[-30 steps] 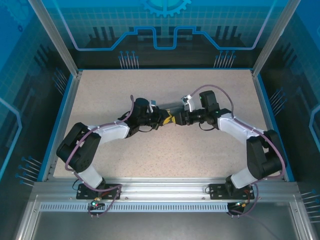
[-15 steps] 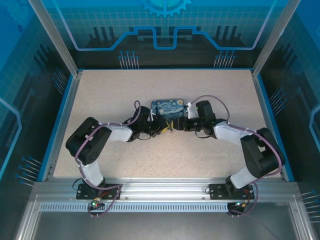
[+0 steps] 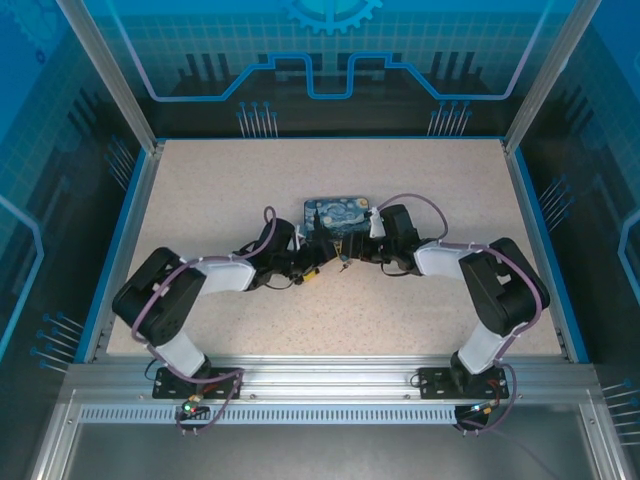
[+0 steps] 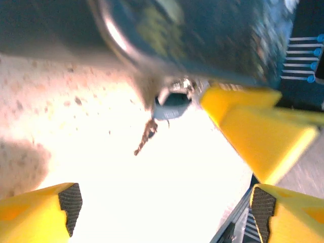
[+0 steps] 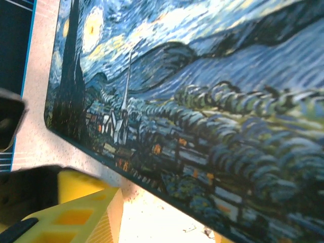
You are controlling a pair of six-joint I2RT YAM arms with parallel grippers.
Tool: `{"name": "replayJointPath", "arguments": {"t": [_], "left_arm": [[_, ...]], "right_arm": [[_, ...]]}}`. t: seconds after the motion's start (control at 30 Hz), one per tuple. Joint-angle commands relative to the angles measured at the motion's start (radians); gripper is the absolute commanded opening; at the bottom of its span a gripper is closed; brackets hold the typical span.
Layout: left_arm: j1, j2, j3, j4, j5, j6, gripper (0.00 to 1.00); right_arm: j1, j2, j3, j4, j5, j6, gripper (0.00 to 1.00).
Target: Unlock the padlock with the key
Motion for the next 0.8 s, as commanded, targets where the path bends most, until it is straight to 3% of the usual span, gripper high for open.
{"name": "replayJointPath", "arguments": {"t": [0.0, 0.37, 0.57, 0.77], "left_arm": [[0.007, -0.098, -0.005, -0.155, -0.037, 0.076, 0.95], [0.048, -0.187, 0.064, -0.245, -0.092, 0.099, 0.99], [0.074, -0.149, 0.127, -0.246, -0.084, 0.103, 0.99], [0.082, -0.115, 0.207, -0.278, -0.075, 0.117, 0.99]], "right_arm": [[-0.013, 0.016, 0.048, 0.037, 0.042, 0.005, 0.49], [-0.056, -0.056, 0.018, 0.048, -0.053, -0.073, 0.48], [-0.053, -0.131, -0.1, 0.048, 0.02, -0.091, 0.47], [-0.048, -0.059, -0.1, 0.088, 0.014, -0.126, 0.44]]}}
